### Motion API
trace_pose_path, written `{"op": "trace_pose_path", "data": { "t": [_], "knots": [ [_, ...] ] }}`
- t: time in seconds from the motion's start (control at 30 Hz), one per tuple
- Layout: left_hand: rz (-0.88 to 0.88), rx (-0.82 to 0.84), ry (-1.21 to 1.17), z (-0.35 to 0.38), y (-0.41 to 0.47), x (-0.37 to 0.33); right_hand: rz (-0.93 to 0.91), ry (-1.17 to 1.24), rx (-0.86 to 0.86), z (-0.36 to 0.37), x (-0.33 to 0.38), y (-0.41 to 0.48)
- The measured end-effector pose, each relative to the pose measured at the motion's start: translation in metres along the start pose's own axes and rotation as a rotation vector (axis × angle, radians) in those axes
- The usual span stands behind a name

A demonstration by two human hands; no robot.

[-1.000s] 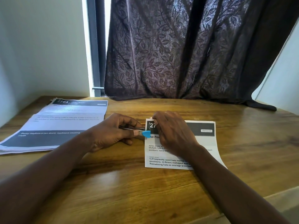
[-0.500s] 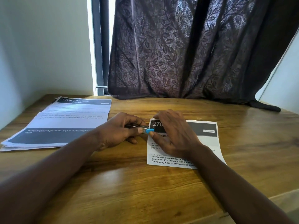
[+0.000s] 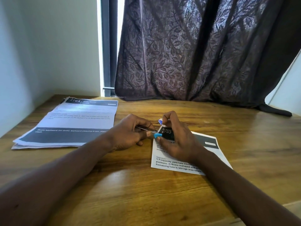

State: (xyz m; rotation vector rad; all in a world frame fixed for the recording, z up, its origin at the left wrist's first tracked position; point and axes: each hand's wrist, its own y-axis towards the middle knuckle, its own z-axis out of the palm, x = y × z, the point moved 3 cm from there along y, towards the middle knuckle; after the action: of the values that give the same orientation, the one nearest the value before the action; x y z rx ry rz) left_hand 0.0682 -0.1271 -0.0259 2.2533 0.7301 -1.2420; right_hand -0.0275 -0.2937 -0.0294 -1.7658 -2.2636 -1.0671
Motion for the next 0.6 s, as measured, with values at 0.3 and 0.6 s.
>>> {"op": "trace_pose_path", "data": {
  "t": [0.3,0.6],
  "knots": [
    [0.057,-0.221,-0.116,-0.009,-0.003,0.006,0.014,0.029,-0.073,-0.005,-0.012,0.001],
    [0.094,-0.425,0.633,-0.028,-0.012,-0.002,-0.016,-0.054,-0.201,-0.011,-0.012,0.005]
  ]
}}
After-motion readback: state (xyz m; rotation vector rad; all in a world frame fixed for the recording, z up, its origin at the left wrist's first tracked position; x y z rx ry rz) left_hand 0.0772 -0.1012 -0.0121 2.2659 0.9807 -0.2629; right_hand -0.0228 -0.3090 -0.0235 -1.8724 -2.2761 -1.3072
